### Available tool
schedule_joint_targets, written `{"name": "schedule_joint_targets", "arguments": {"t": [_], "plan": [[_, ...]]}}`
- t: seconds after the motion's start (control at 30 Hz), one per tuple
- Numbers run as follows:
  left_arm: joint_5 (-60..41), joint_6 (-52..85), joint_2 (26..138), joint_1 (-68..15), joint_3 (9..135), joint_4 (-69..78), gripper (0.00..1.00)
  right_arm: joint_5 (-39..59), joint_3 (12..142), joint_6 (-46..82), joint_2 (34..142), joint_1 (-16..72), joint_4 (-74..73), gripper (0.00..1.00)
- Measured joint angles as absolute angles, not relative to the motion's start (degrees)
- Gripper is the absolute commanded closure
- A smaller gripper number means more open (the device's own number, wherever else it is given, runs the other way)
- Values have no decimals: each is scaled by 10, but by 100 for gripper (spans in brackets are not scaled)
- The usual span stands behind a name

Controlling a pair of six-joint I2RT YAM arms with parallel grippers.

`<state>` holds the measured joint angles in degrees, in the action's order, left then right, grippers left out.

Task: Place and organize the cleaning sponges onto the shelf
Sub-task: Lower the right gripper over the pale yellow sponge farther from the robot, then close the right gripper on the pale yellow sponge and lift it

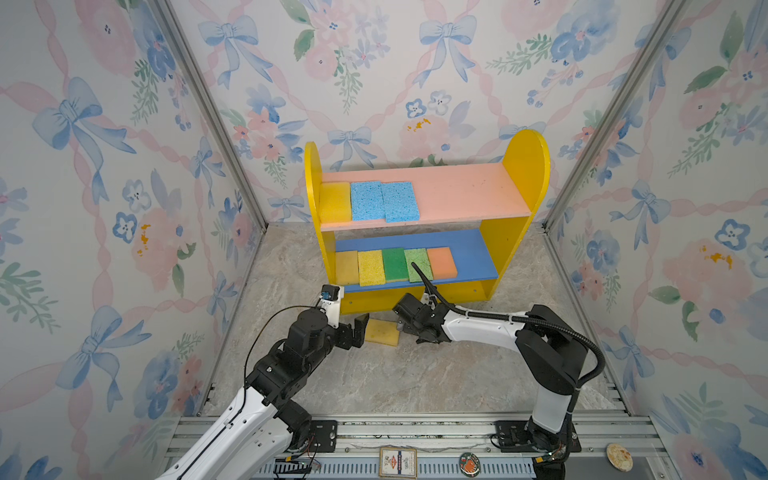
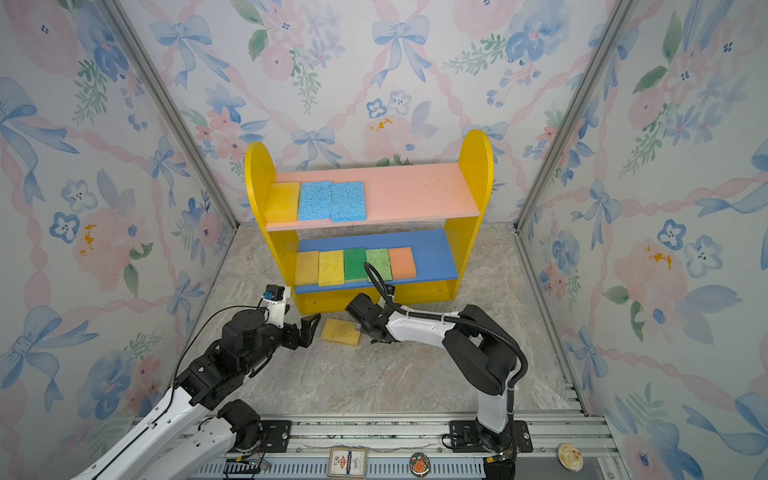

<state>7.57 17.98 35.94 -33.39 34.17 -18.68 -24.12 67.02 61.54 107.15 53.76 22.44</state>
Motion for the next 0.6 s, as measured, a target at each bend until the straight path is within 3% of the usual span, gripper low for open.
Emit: {"name": "schedule_joint_targets", "arguments": {"t": [0.33,0.6], "plan": [[76,180,355,-334,341,-183,2,-244,670,613,1091,533,214,0],[76,180,354,-334,340,-183,2,-248,648,604,1082,530,188,21]]}}
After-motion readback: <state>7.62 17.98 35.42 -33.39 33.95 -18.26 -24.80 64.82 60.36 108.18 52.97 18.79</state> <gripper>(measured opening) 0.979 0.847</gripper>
